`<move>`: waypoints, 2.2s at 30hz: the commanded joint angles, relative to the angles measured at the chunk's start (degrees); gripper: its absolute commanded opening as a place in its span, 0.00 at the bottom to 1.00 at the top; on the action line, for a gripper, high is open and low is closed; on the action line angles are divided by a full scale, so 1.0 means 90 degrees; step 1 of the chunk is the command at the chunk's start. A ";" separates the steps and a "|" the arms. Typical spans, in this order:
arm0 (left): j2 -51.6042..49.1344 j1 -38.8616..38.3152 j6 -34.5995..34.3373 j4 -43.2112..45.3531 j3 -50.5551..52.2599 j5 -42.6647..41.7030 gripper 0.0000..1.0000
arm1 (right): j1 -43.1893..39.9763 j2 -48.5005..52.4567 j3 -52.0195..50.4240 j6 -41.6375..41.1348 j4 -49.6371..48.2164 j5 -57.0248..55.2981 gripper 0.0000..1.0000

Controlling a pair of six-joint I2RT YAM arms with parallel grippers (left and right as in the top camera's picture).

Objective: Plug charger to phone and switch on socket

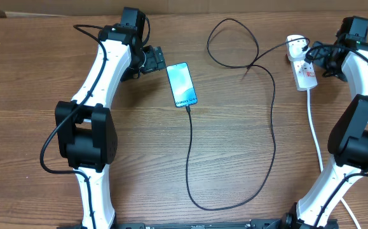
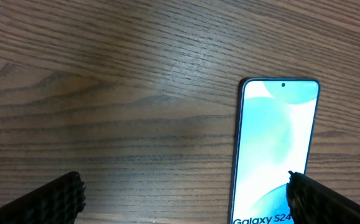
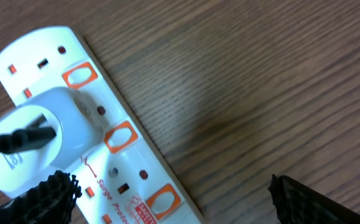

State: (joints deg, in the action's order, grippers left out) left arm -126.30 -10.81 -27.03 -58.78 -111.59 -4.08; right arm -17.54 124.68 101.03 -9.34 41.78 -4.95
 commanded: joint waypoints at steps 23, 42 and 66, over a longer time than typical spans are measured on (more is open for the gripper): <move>0.0141 0.0032 -0.0092 -0.0015 -0.0090 -0.0046 1.00 | -0.0029 0.0393 0.0102 -0.1015 -0.0352 -0.0107 1.00; 0.0141 0.0032 -0.0092 -0.0012 -0.0090 -0.0044 1.00 | -0.0029 0.0410 -0.0036 -0.1297 -0.0498 -0.0017 1.00; 0.0141 0.0032 -0.0092 -0.0012 -0.0090 -0.0046 1.00 | -0.0022 0.0811 -0.0066 -0.1273 -0.0403 0.0012 1.00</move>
State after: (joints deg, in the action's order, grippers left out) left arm -126.30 -10.81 -27.03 -58.76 -111.59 -4.08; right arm -17.93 130.30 100.90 -20.95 38.22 -4.99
